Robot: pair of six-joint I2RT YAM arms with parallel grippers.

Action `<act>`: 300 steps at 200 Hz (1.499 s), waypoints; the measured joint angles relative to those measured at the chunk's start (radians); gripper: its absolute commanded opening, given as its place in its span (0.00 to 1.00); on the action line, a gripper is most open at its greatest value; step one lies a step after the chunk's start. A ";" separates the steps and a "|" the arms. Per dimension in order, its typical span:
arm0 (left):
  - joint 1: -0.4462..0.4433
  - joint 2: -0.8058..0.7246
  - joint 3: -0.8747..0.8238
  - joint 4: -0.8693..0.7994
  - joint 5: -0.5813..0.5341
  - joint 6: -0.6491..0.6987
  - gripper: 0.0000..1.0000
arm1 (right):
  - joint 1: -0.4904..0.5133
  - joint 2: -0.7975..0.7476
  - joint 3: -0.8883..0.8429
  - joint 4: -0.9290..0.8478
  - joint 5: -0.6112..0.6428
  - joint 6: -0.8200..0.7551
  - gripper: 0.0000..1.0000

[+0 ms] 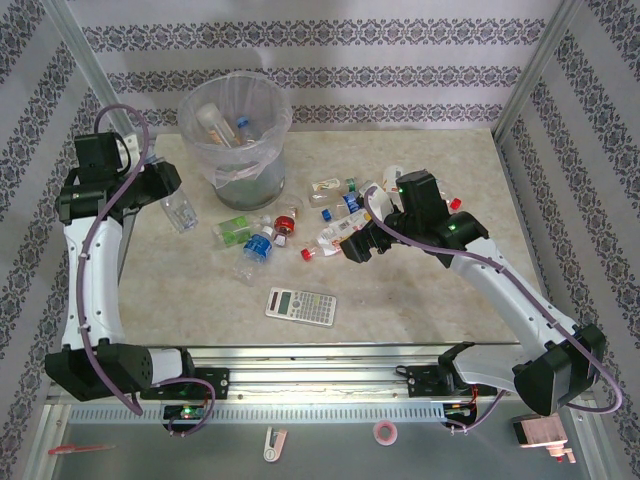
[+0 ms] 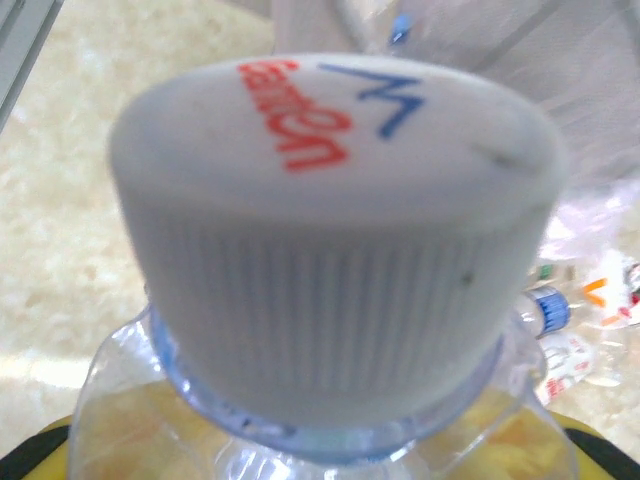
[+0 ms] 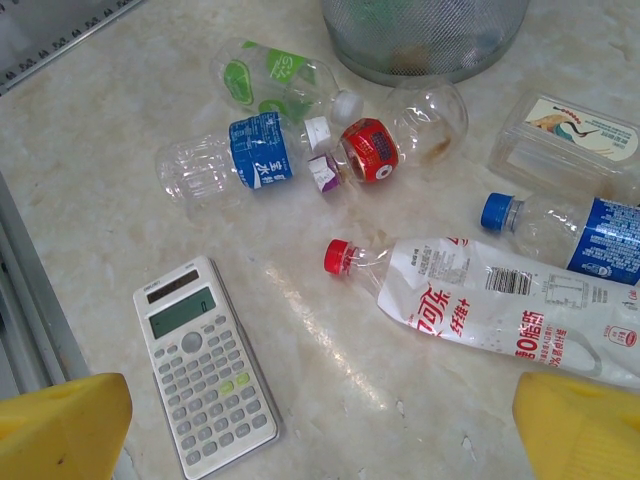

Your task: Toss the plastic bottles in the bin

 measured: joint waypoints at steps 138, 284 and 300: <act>-0.177 -0.011 0.139 0.311 0.004 -0.132 0.32 | 0.002 0.011 0.008 -0.004 0.000 0.000 0.98; -0.424 0.211 0.333 0.495 -0.240 0.090 0.31 | 0.002 0.011 0.008 -0.003 0.001 0.000 0.98; -0.426 0.227 0.334 0.509 -0.258 0.113 0.31 | 0.002 0.011 0.008 -0.003 0.001 0.000 0.98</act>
